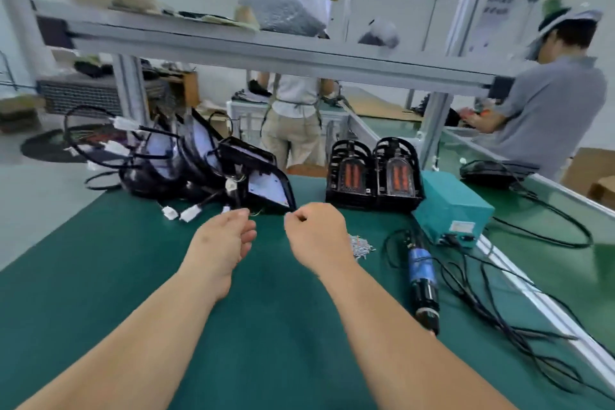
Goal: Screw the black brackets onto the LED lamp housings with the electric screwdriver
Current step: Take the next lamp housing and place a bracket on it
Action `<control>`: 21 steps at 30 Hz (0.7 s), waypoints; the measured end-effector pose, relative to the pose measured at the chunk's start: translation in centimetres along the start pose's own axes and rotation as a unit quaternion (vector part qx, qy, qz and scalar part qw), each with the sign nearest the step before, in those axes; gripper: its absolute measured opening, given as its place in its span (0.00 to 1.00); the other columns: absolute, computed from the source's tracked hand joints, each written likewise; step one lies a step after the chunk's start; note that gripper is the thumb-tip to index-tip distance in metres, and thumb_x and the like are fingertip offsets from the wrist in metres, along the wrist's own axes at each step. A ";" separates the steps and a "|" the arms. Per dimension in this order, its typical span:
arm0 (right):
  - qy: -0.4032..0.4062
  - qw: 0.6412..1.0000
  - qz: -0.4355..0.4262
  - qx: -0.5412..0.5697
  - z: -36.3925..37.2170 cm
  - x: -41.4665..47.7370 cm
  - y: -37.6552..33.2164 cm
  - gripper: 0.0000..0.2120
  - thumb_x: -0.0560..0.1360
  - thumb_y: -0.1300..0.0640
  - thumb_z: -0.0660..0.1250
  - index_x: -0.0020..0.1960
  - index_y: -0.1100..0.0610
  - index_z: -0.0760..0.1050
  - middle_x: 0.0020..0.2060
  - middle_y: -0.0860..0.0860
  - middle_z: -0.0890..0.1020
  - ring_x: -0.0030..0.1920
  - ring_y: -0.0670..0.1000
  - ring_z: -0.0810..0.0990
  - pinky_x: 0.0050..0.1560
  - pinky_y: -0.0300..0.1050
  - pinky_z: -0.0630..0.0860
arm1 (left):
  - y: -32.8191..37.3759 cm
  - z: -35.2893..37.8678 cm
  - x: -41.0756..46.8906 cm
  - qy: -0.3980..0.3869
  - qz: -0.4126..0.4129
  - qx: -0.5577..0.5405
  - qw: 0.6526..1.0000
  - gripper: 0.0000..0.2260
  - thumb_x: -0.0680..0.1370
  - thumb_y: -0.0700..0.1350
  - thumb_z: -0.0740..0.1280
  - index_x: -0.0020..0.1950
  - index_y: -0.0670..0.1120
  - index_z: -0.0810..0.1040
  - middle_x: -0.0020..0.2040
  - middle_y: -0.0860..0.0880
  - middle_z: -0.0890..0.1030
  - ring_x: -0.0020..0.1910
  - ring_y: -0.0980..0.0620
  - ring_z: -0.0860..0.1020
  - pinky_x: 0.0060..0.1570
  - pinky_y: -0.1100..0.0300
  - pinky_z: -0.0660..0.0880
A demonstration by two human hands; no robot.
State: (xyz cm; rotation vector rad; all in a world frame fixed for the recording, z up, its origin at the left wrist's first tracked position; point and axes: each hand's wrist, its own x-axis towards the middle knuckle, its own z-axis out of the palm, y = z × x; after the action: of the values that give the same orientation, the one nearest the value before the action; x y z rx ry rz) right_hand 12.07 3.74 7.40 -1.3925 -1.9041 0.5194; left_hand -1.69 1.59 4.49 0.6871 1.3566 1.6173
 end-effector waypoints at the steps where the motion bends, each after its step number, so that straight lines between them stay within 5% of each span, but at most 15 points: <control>1: -0.015 0.999 0.028 0.037 1.4 0.8 -0.3 0.22 0.78 0.56 0.62 0.28 0.65 0.67 0.25 0.60 0.70 0.27 0.53 0.65 0.27 0.41 0.63 | -0.3 -0.8 0.7 0.015 0.001 -0.003 1.000 0.06 0.82 0.47 0.65 0.56 0.47 0.78 0.48 0.49 0.82 0.45 0.55 0.80 0.44 0.62 0.74; 5: -0.034 0.965 0.153 0.210 6.6 3.1 -0.9 0.14 0.77 0.58 0.64 0.39 0.69 0.76 0.31 0.57 0.76 0.30 0.54 0.74 0.33 0.48 0.70 | -1.8 -3.0 2.6 0.063 0.003 -0.007 0.998 0.04 0.82 0.46 0.65 0.52 0.48 0.78 0.48 0.49 0.82 0.48 0.53 0.81 0.48 0.61 0.75; 11: 0.002 0.974 0.162 0.159 10.7 3.9 1.4 0.18 0.76 0.57 0.63 0.28 0.54 0.65 0.29 0.53 0.75 0.36 0.58 0.78 0.44 0.57 0.78 | -3.9 -3.3 4.0 0.071 0.052 0.049 0.995 0.04 0.81 0.48 0.65 0.51 0.55 0.79 0.47 0.53 0.83 0.46 0.58 0.82 0.53 0.56 0.80; 16: 0.055 0.913 0.244 0.321 10.8 6.8 1.1 0.15 0.80 0.51 0.64 0.38 0.59 0.72 0.28 0.53 0.77 0.22 0.49 0.74 0.27 0.41 0.73 | -3.9 -2.8 4.8 0.073 0.063 0.077 0.992 0.05 0.80 0.50 0.65 0.47 0.59 0.79 0.41 0.58 0.83 0.44 0.58 0.82 0.52 0.54 0.81; 21: 0.133 0.900 0.199 0.364 10.0 9.8 -0.3 0.18 0.81 0.47 0.62 0.41 0.61 0.71 0.27 0.53 0.76 0.20 0.47 0.70 0.24 0.40 0.70 | -4.2 -2.9 5.0 0.067 0.067 0.098 0.991 0.05 0.80 0.50 0.65 0.46 0.59 0.79 0.40 0.61 0.82 0.46 0.57 0.82 0.51 0.56 0.80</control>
State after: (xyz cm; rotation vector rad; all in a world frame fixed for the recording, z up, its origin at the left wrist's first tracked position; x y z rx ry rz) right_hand 2.83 13.71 3.91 -1.2402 -1.0209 1.0494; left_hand -5.25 4.62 -0.93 0.8127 1.6129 1.6743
